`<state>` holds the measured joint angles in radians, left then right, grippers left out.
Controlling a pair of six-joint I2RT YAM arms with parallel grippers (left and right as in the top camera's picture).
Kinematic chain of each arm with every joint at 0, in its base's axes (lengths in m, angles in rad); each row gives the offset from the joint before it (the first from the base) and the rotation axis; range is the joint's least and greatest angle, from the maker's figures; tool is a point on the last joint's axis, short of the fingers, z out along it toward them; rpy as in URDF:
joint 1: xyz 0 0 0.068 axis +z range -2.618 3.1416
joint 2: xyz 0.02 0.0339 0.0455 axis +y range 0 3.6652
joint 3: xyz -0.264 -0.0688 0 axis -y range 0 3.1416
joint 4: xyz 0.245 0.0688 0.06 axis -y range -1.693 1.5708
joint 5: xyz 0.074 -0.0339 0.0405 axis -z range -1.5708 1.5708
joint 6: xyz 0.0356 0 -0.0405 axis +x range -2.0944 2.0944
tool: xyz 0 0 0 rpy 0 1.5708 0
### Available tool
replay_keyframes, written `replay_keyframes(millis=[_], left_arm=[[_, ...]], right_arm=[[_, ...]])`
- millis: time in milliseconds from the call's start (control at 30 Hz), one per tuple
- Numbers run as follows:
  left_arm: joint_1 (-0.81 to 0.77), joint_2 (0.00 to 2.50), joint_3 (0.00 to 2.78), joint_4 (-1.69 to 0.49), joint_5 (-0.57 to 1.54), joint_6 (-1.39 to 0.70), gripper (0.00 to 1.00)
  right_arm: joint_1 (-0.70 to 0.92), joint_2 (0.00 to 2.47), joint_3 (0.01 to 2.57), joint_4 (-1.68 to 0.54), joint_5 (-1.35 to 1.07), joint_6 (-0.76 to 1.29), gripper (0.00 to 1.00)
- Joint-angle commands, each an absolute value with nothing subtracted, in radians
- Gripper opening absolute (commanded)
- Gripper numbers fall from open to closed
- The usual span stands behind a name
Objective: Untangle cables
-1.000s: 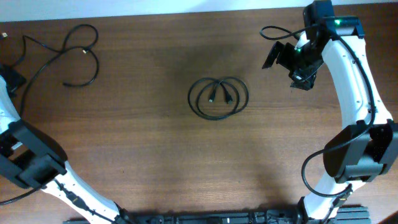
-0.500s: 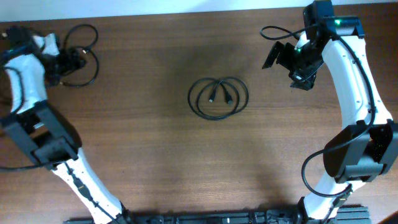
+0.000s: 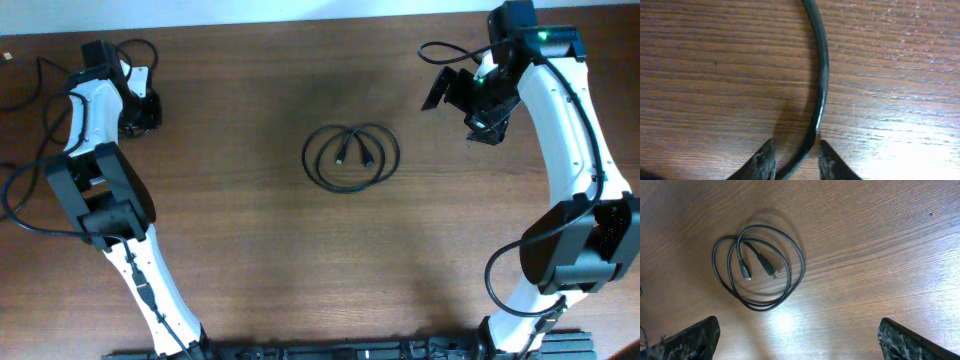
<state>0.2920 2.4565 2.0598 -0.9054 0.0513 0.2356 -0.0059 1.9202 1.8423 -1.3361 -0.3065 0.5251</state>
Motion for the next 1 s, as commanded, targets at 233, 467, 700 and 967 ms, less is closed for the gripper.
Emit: replay_keyframes(millis=[233, 467, 700, 967], left_arm=[[0.296, 2.479, 2.058, -1.226, 0.048, 0.103, 0.00], [0.384, 2.479, 2.061, -1.422, 0.000, -0.387, 0.00], [0.571, 2.479, 2.141, -1.530, 0.002, -0.519, 0.07], [0.629, 2.479, 2.385, -1.518, -0.027, -0.407, 0.98]], right_arm=[[-0.007, 1.927, 1.851, -1.338, -0.302, 0.532, 0.98], [-0.007, 1.927, 1.851, -1.338, -0.302, 0.532, 0.98], [-0.007, 1.927, 1.851, -1.338, -0.302, 0.532, 0.98], [-0.007, 1.927, 1.851, -1.338, -0.302, 0.532, 0.98]])
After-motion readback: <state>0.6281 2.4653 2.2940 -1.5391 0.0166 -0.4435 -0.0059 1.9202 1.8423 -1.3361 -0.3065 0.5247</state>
